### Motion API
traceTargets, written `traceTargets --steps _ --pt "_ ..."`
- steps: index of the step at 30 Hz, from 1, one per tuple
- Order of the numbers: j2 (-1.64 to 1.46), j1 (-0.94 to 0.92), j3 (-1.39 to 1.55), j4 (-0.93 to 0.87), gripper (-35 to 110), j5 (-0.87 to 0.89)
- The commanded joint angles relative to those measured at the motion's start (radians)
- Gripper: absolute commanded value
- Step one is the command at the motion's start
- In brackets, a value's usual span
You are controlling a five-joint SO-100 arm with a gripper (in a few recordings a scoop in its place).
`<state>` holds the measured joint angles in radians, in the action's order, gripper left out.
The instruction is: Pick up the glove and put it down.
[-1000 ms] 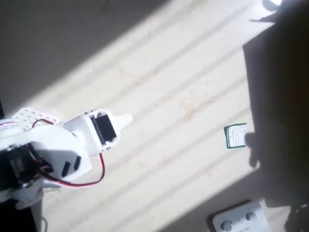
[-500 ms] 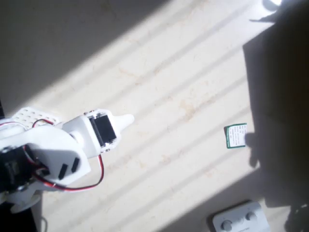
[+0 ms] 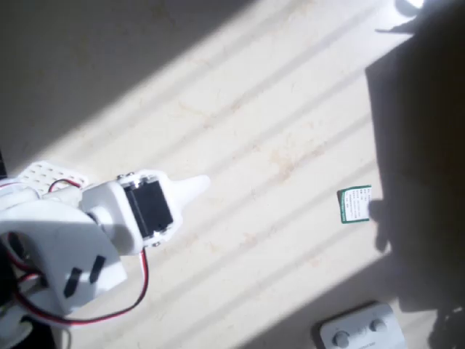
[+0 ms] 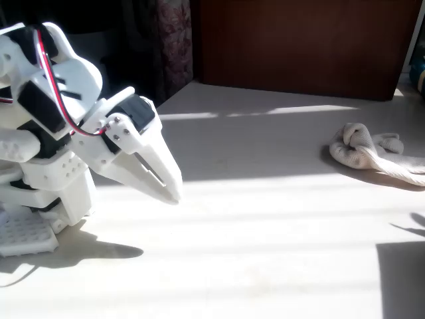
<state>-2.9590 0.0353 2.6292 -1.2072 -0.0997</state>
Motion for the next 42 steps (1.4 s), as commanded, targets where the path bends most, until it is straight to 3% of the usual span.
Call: traceTargets --steps 1,12,31,42 --pt "0.245 0.002 -0.285 0.017 1 -0.003" --pt "0.882 0.118 -1.054 0.002 1 -0.002" --pt "1.827 0.436 -1.875 0.015 1 0.011" --pt "2.220 0.515 -2.229 0.015 1 0.011"
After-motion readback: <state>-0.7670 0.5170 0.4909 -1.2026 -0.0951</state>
